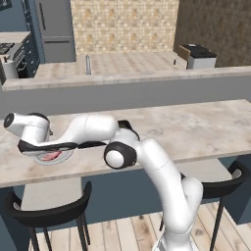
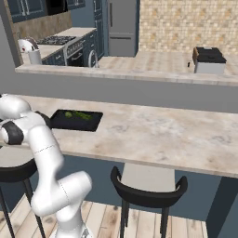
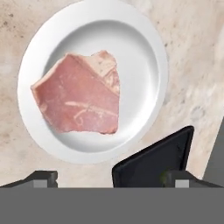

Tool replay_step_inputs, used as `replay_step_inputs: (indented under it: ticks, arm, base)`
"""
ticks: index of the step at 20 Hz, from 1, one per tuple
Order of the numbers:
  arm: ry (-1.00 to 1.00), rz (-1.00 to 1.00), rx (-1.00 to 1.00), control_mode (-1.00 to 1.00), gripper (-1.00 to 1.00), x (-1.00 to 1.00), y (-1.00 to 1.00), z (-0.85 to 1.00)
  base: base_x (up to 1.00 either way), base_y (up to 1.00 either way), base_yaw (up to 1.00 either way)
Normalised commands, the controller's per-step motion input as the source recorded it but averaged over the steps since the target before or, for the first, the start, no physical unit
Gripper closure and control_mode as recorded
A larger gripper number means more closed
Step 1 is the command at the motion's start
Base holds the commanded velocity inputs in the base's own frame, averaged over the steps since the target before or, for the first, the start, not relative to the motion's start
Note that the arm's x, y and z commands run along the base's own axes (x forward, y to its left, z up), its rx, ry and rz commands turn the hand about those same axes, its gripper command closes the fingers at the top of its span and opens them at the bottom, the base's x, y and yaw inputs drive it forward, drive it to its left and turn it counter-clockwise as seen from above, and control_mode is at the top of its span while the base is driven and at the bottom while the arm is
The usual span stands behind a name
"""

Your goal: Create a steak meal by picking up the steak and asparagus from the tray and placing them on the plate. Leave the lime on the tray.

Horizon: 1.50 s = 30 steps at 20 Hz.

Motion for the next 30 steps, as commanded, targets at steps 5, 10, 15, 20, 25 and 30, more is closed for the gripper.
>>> replay_step_inputs:
  ticks: [5, 10, 15, 20, 25, 30]
  arm:
    - [-0.16, 0.03, 0.05, -1.00, -1.00, -0.35, -0.79, 0.18]
    - [-0.09, 0.00, 0.19, -1.00, -1.00, -0.05, -1.00, 0.26]
    - [-0.05, 0.00, 0.28, -1.00, -1.00, 0.04, -0.98, 0.45]
    - [0.00, 0.00, 0.27, -1.00, -1.00, 0.22, -0.76, 0.59]
    - [0.00, 0.00, 0.19, -1.00, -1.00, 0.28, -0.64, 0.41]
    - [0.11, -0.13, 0.03, -1.00, -1.00, 0.25, -0.73, 0.10]
  base:
    - [0.00, 0.00, 0.00]
    - [0.00, 0.00, 0.00]
    - [0.00, 0.00, 0.00]
    - [0.00, 0.00, 0.00]
    - [0.00, 0.00, 0.00]
    - [0.00, 0.00, 0.00]
